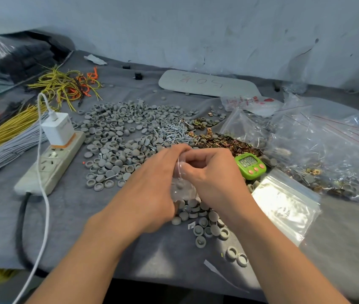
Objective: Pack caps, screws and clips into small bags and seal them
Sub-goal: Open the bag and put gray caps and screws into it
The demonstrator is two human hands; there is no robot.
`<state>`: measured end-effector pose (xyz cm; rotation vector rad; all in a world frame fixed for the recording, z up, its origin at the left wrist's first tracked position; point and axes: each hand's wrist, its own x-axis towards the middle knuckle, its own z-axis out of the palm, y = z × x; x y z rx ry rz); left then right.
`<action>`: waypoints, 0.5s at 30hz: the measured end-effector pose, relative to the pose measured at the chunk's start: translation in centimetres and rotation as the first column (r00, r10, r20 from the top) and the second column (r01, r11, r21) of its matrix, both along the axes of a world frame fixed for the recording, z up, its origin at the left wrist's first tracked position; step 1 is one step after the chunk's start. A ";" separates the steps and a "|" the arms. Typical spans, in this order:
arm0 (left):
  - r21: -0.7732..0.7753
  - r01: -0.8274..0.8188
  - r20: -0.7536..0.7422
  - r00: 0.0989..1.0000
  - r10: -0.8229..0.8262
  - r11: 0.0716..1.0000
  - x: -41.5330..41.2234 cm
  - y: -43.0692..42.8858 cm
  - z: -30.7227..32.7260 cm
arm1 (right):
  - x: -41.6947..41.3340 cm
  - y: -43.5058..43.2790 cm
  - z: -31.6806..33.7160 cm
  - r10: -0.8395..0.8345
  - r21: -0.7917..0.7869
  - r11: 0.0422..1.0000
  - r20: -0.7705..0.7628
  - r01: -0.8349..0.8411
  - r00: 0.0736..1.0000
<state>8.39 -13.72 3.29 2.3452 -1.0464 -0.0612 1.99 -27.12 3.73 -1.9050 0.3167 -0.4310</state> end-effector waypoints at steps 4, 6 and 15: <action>-0.084 -0.107 0.018 0.994 0.109 0.991 0.2 0.1 -0.1 | 0.2 0.4 0.4 0.061 -0.049 0.997 -0.060 -0.064 0.996; -0.103 -0.147 -0.028 0.989 0.145 0.984 0.5 0.3 -0.1 | 0.2 0.5 0.7 0.048 -0.082 0.995 -0.037 -0.051 0.998; -0.300 -0.314 -0.255 0.936 0.241 0.901 2.1 1.2 0.1 | -0.1 -2.1 0.2 -0.290 -0.471 0.873 -0.297 0.125 0.910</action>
